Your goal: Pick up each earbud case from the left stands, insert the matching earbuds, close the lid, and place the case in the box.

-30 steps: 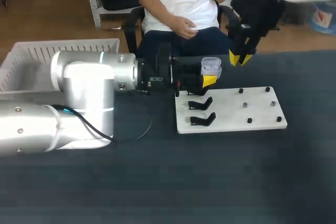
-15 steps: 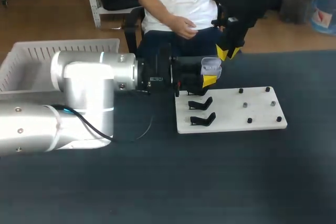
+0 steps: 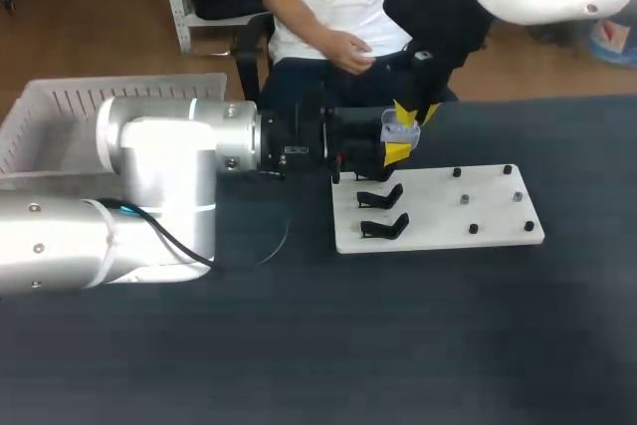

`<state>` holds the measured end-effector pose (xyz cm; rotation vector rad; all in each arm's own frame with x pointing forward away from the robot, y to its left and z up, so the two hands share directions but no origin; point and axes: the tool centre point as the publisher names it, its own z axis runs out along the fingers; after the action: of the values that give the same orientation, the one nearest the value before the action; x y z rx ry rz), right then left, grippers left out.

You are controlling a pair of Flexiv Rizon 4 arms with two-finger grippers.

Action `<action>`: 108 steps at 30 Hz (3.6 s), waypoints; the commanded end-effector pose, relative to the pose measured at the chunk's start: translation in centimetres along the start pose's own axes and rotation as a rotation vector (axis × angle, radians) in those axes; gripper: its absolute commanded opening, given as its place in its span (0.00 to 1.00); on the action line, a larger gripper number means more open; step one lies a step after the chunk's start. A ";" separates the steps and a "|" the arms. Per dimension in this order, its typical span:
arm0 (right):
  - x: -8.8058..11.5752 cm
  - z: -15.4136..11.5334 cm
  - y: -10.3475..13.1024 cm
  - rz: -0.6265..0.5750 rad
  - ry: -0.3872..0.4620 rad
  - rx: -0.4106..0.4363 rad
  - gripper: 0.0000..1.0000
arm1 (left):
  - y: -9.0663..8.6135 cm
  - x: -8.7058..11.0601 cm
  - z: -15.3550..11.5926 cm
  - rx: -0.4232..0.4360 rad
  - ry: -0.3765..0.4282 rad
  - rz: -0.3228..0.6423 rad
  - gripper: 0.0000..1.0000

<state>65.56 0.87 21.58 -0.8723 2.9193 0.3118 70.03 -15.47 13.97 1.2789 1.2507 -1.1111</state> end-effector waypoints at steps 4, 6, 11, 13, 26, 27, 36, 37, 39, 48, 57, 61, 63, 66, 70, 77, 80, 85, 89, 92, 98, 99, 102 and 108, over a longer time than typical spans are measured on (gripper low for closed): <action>-1.4 1.0 -0.1 0.007 0.000 -0.002 0.00 | -0.1 0.0 0.0 -0.004 -0.003 0.002 0.00; -1.6 1.1 -0.3 0.016 -0.003 0.000 0.00 | -0.1 0.0 0.0 -0.004 -0.003 0.002 0.00; -1.9 1.4 -0.5 0.027 0.002 0.008 0.00 | -0.1 0.0 0.0 -0.004 -0.003 0.002 0.00; -2.0 1.5 -0.5 0.028 0.004 0.006 0.00 | -0.1 0.0 0.0 -0.004 -0.003 0.002 0.00; -2.4 2.2 -0.5 0.032 0.014 -0.002 0.00 | -0.1 0.0 0.0 -0.004 -0.003 0.002 0.00; -2.4 2.2 -0.5 0.033 0.014 -0.003 0.00 | -0.1 0.0 0.0 -0.004 -0.003 0.002 0.00; -2.3 2.4 -0.5 0.039 0.015 -0.009 0.00 | -0.1 0.0 0.0 -0.004 -0.003 0.002 0.00; -2.3 2.4 -0.5 0.039 0.015 -0.009 0.00 | -0.1 0.0 0.0 -0.004 -0.003 0.002 0.00; -2.2 2.5 -0.6 0.039 0.017 -0.009 0.00 | -0.1 0.0 0.0 -0.004 -0.003 0.002 0.00; -2.5 2.9 -0.7 0.034 0.031 -0.010 0.00 | -0.1 0.0 0.0 -0.004 -0.003 0.002 0.00; -2.6 3.0 -0.8 0.030 0.036 -0.001 0.00 | -0.1 0.0 0.0 -0.004 -0.003 0.002 0.00; -2.7 3.1 -0.9 0.030 0.041 0.004 0.00 | -0.1 0.0 0.0 -0.004 -0.003 0.002 0.00; -2.7 3.2 -0.9 0.029 0.042 0.005 0.00 | -0.1 0.0 0.0 -0.004 -0.003 0.002 0.00; -2.6 3.3 -0.8 0.030 0.046 0.007 0.00 | -0.1 0.0 0.0 -0.004 -0.003 0.002 0.00; -2.4 3.4 -0.9 0.033 0.047 0.010 0.18 | -0.1 0.0 0.0 -0.004 -0.003 0.002 0.00; -2.3 3.1 -0.9 0.035 0.039 0.013 0.36 | -0.1 0.0 0.0 -0.004 -0.003 0.002 0.00; -2.3 3.0 -0.8 0.034 0.037 0.012 0.39 | -0.1 0.0 0.0 -0.004 -0.003 0.002 0.00; -2.3 2.9 -0.7 0.031 0.038 0.013 0.40 | -0.1 0.0 0.0 -0.004 -0.003 0.002 0.00; -2.1 2.4 -0.4 0.025 0.030 0.014 0.42 | -0.1 0.0 0.0 -0.004 -0.003 0.002 0.00; -2.0 1.5 -0.1 0.019 -0.004 0.009 0.46 | -0.1 0.0 0.0 -0.004 -0.003 0.002 0.00; -3.9 0.1 -1.2 -0.004 -0.152 0.011 0.48 | -0.1 0.0 0.0 -0.004 -0.003 0.002 0.00; -4.4 0.0 -1.6 0.007 -0.192 0.030 0.50 | -0.1 0.0 0.0 -0.004 -0.003 0.002 0.00; -5.9 -0.1 -3.2 0.062 -0.278 0.005 0.53 | -0.1 0.0 0.0 -0.004 -0.003 0.002 0.00; -7.5 1.1 -6.0 0.177 -0.340 -0.001 0.73 | -0.1 0.0 0.0 -0.004 -0.003 0.002 0.00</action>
<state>75.07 0.54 21.52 -0.5449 2.7492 0.4128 70.08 -15.51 13.96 1.2788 1.2503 -1.1113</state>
